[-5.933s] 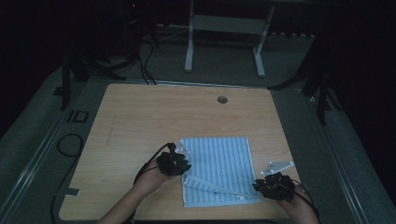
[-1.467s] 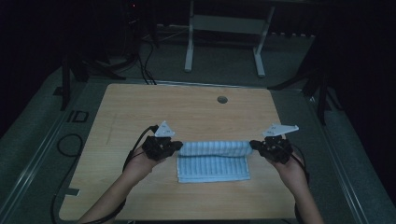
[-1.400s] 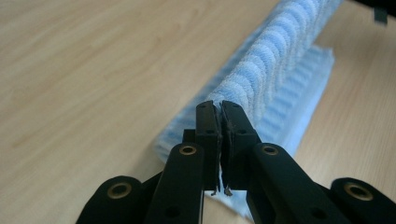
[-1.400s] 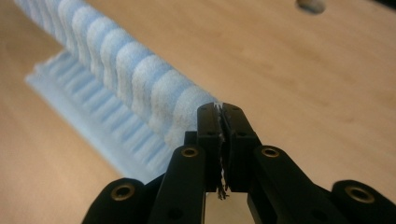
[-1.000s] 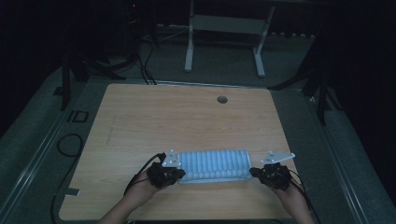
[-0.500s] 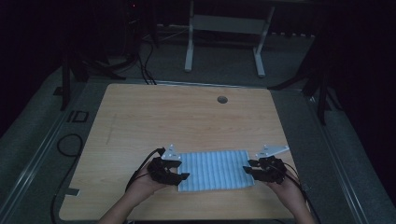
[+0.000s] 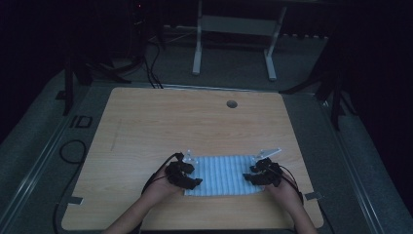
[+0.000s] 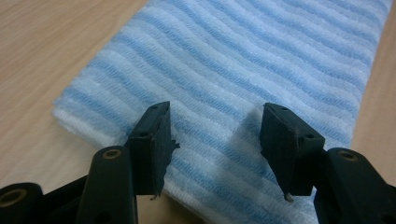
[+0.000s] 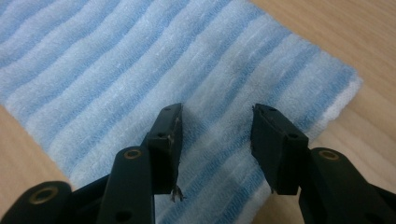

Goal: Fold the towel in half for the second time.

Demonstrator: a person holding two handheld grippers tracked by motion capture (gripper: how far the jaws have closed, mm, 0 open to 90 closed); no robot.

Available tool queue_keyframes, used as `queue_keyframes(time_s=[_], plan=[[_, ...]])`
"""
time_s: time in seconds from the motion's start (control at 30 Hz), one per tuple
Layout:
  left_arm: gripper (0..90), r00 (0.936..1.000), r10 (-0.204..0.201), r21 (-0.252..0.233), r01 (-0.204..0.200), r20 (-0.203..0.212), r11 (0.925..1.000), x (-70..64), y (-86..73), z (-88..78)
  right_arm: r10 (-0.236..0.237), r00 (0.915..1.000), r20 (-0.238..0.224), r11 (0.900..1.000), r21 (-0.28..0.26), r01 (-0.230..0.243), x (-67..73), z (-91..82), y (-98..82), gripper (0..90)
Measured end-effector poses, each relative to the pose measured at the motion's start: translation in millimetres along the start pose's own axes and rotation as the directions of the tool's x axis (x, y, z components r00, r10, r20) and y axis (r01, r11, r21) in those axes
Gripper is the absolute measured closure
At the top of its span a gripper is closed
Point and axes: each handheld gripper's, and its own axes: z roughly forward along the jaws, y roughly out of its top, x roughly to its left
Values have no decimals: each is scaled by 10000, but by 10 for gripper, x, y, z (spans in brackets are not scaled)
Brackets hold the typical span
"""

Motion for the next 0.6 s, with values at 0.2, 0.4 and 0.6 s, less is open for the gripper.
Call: queue_keyframes(time_s=[0.2, 0.4, 0.6], plan=[[440, 9991, -42, 57, 44, -413, 10000, 208, 21, -16, 19, 9999, -100, 9999, 134, -17, -63, 137, 219, 527], [440, 9966, -381, -65, 377, -733, 9993, 468, 26, -34, 1, 10000, -24, 9996, 296, 0, -112, 311, 499, 524], [441, 9935, -594, 85, 605, -972, 9981, 672, 67, -48, 61, 10000, 59, 9991, 420, -64, -156, 458, 738, 521]])
